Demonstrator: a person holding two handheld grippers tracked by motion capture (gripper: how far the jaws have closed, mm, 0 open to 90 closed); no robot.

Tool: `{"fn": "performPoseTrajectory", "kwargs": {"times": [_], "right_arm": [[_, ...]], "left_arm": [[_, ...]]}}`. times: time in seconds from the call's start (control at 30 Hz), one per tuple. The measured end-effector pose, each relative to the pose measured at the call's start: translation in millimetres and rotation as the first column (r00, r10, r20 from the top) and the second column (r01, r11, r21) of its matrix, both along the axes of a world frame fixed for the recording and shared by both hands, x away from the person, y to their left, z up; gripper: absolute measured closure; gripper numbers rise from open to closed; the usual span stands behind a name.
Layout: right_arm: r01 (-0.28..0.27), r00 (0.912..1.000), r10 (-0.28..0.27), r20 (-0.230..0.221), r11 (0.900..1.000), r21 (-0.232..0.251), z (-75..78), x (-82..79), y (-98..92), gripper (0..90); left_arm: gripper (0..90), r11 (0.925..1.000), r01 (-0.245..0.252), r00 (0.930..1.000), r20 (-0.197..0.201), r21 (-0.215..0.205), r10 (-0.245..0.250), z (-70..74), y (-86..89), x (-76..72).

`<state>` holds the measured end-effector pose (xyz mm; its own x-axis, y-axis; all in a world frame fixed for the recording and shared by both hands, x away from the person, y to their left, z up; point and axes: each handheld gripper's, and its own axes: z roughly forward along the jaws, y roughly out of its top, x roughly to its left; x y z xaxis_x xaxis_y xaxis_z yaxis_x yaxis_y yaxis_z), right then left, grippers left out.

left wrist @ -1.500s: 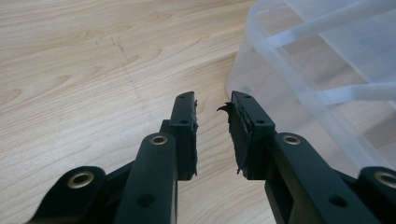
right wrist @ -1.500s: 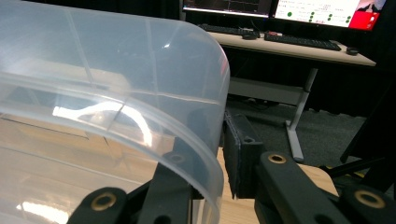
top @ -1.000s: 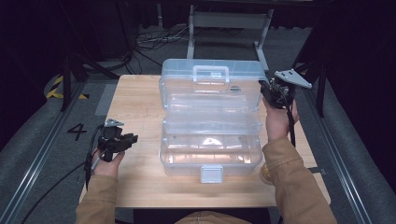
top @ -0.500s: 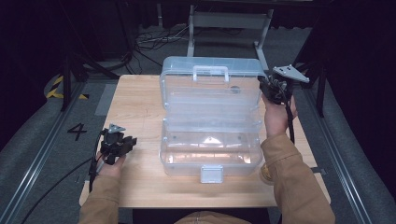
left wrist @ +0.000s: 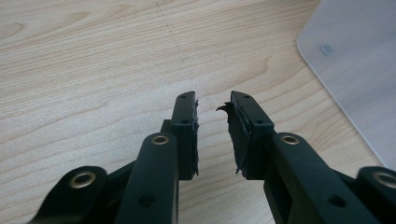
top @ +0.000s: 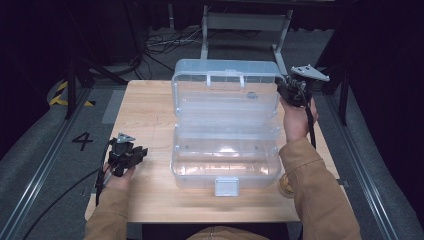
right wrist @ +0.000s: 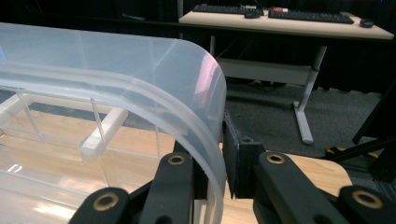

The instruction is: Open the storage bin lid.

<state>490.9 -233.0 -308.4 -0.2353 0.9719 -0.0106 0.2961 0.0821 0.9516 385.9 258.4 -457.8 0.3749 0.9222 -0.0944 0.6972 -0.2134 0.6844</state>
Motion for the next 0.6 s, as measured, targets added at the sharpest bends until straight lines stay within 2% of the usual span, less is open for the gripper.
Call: {"fn": "performPoseTrajectory", "kwargs": {"times": [0.3,0.53,0.6], "right_arm": [[0.001,0.999,-0.002,-0.044,1.0,-0.006,2.5,10.4,0.4,81.5],[-0.001,0.9987,0.001,-0.051,1.0,-0.008,0.4,18.8,-0.7,81.8],[-0.003,0.9982,0.002,-0.06,1.0,-0.007,0.7,21.1,-0.6,81.9]], "left_arm": [[72.3,1.0,0.003,1.0,-0.008,0.001,-0.003,0.4,-0.2,-1.3],[72.3,0.9999,0.008,0.9998,-0.017,0.01,-0.008,1.5,-0.6,-3.5],[72.3,0.9999,0.001,1.0,-0.008,0.011,-0.001,1.2,-1.4,-4.4]]}}
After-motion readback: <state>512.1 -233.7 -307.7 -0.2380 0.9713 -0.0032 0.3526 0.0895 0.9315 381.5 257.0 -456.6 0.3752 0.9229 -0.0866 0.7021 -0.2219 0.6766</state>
